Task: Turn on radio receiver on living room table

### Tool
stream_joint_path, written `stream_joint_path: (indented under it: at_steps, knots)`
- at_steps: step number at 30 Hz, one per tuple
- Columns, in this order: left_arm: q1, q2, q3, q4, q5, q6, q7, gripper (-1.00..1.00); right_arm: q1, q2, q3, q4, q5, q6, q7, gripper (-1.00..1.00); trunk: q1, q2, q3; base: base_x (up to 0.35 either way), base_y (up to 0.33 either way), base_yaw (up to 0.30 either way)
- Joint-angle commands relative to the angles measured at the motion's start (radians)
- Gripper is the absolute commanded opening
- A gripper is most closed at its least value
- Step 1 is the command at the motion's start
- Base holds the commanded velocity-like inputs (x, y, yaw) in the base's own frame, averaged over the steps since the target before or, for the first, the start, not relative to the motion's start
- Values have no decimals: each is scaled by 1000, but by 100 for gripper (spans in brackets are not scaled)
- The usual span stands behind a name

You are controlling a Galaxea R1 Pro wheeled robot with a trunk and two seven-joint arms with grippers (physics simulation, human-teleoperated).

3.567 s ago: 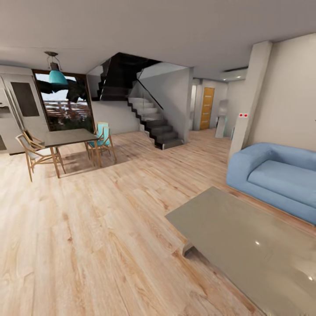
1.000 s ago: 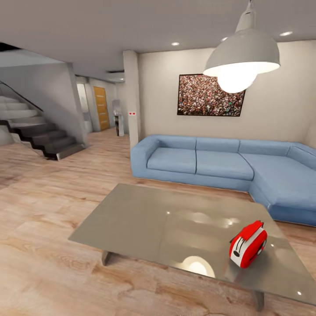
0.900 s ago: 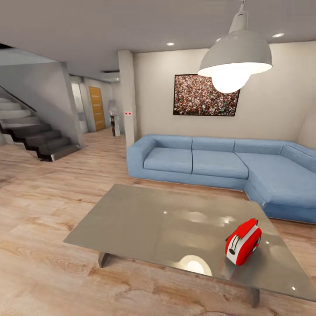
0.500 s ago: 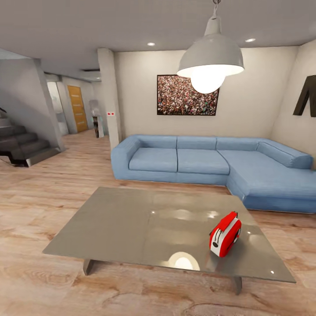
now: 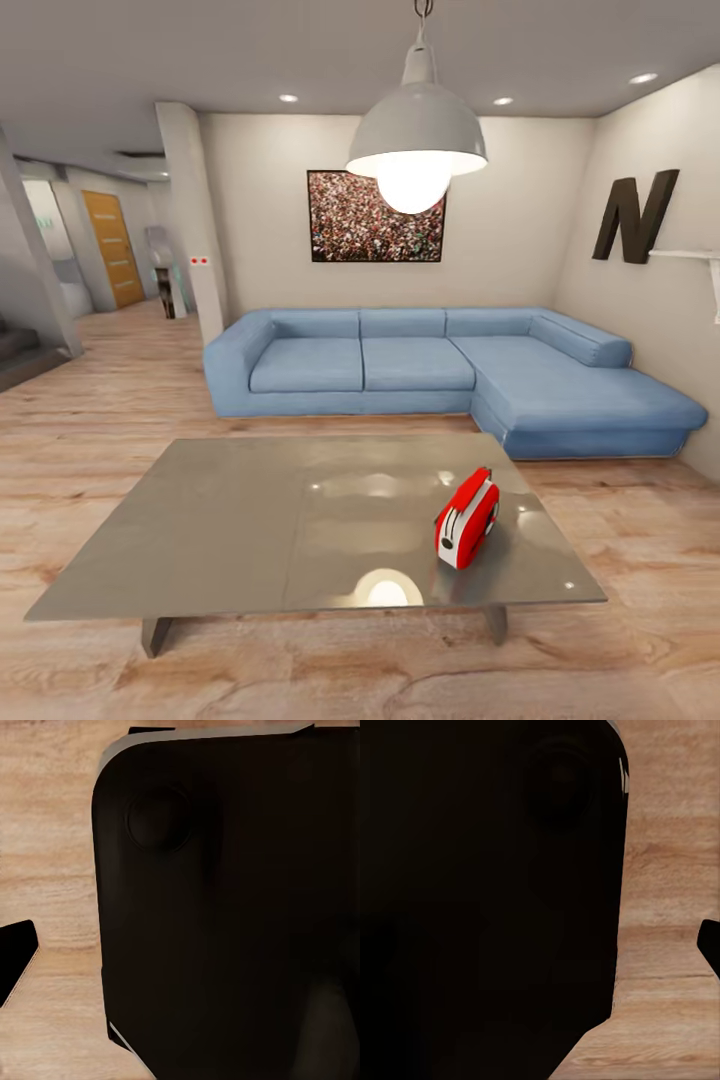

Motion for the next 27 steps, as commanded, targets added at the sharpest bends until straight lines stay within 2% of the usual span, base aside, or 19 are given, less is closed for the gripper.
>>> stream_joint_path:
  at_steps: [1,13,27]
  knots:
    - [0,0,0,0,0,0,0,100,0,0,0,0,0,0,0,100,0,0,0,0,0,-293]
    - [0,0,0,0,0,0,0,100,0,0,-1,0,0,0,-1,100,0,0,0,0,0,-283]
    - [0,0,0,0,0,0,0,100,0,0,-3,0,0,6,-10,100,0,0,0,0,0,-34]
